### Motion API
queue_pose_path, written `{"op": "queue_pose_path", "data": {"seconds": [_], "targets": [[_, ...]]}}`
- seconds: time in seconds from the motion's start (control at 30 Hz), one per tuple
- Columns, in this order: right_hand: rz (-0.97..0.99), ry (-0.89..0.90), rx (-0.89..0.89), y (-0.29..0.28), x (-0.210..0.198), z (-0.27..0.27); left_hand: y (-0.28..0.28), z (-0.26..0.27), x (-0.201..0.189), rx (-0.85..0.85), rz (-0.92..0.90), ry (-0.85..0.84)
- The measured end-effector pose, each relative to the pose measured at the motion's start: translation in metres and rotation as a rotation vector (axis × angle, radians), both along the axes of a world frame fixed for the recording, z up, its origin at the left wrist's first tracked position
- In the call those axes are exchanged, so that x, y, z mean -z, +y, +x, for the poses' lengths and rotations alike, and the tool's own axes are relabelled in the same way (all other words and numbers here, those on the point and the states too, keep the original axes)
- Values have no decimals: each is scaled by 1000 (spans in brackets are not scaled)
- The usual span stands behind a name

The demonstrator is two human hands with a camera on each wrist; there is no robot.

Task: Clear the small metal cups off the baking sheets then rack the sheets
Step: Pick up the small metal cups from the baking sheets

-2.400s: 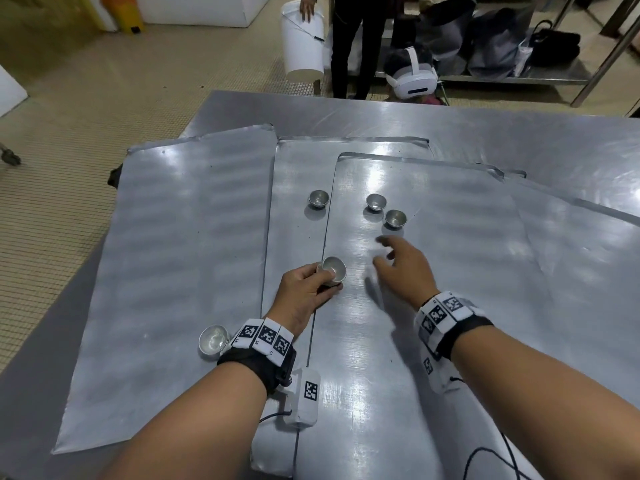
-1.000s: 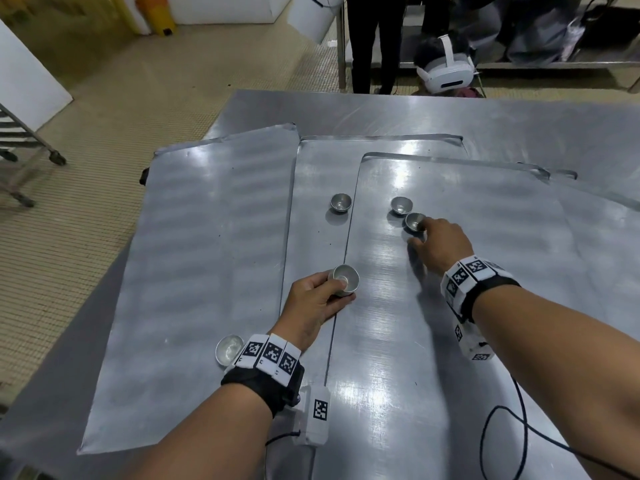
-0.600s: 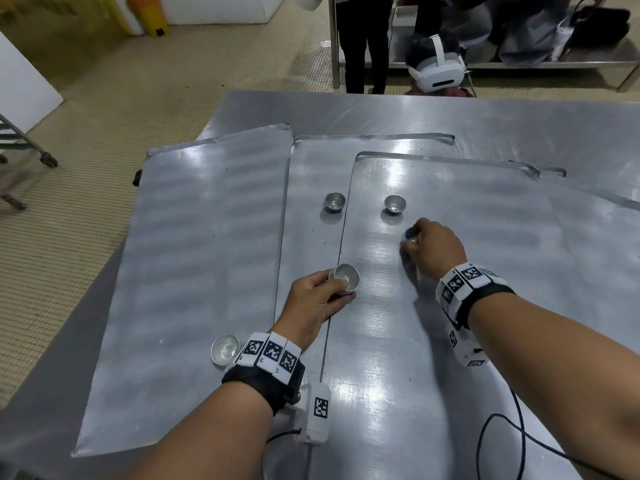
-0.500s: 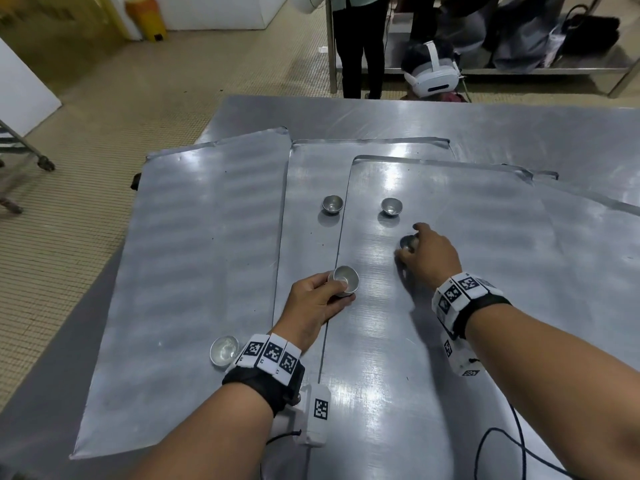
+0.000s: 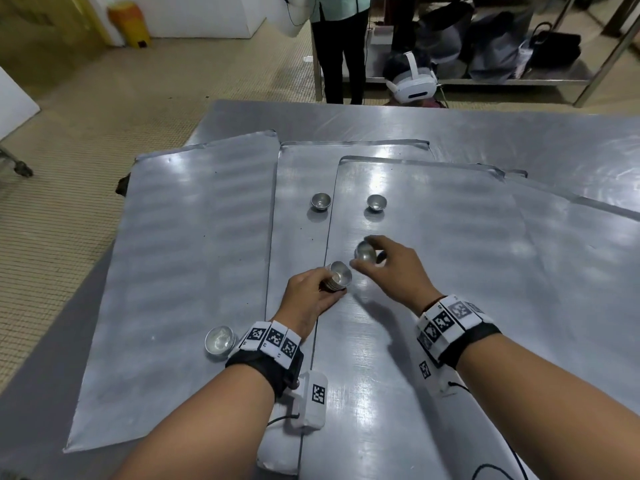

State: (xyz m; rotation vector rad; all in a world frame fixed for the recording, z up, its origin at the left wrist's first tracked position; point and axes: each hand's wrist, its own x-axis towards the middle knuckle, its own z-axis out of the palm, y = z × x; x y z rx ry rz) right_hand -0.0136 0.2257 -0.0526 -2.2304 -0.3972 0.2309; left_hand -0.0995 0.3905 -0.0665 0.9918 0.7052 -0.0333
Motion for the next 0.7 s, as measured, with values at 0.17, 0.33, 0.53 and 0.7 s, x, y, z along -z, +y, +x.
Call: {"op": "queue_pose_path", "data": {"seconds": [0.17, 0.33, 0.53, 0.7], "targets": [[8, 25, -129, 14, 1, -11, -3, 5, -8, -17, -61, -43], [25, 13, -142, 22, 3, -13, 0, 9, -9, 17, -27, -63], [-27, 32, -88, 9, 13, 13, 12, 15, 1, -1, -17, -52], [-223, -3, 74, -5, 28, 77, 18, 25, 7, -10, -1, -32]]}}
